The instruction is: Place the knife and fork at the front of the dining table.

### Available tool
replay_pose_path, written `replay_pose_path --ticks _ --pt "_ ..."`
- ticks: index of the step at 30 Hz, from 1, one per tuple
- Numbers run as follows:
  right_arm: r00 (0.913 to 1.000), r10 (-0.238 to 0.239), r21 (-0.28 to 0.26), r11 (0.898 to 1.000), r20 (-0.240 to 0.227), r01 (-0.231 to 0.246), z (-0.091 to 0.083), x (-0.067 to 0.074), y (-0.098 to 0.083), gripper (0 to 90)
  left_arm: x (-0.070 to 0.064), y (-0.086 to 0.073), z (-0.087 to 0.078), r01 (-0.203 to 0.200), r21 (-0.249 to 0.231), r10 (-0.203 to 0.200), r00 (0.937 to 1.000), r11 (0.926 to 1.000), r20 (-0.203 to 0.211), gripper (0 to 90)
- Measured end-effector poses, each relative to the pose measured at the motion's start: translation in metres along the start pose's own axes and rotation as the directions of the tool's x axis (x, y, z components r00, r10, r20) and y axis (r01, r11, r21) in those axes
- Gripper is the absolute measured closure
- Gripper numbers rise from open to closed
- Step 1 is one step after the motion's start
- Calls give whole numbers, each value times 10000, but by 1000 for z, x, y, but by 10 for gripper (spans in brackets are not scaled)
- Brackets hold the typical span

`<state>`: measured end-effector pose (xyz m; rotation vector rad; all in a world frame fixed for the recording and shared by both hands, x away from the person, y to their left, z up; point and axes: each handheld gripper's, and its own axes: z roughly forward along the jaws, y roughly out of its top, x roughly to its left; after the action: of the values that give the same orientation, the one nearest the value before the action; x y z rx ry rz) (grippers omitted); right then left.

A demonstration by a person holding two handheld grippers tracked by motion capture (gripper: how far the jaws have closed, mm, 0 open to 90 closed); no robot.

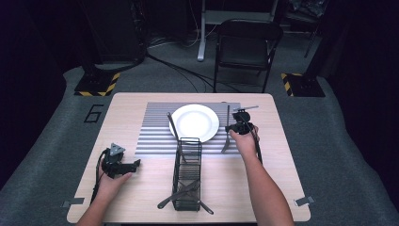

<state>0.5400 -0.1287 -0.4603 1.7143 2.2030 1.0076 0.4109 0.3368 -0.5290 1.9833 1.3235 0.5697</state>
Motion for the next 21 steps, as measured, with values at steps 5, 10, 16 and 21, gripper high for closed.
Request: replay_pose_path --ticks 5,10,16,21 --pt "9998 187 -80 9998 115 -186 4 -1 0 855 0 0 0 -2 -3 2 10000 10000 0 126" --pt "9982 597 -180 9981 113 -595 9 -5 1 863 0 0 0 -76 -24 76 9999 10000 73 128" --pt "9934 1141 -152 9934 73 -1140 16 -9 0 865 -1 0 0 -79 -66 80 9999 9999 80 128" --pt "9892 1448 -174 9894 241 -1444 21 -10 -1 864 -2 -1 1 -69 -122 70 10000 9999 62 128"
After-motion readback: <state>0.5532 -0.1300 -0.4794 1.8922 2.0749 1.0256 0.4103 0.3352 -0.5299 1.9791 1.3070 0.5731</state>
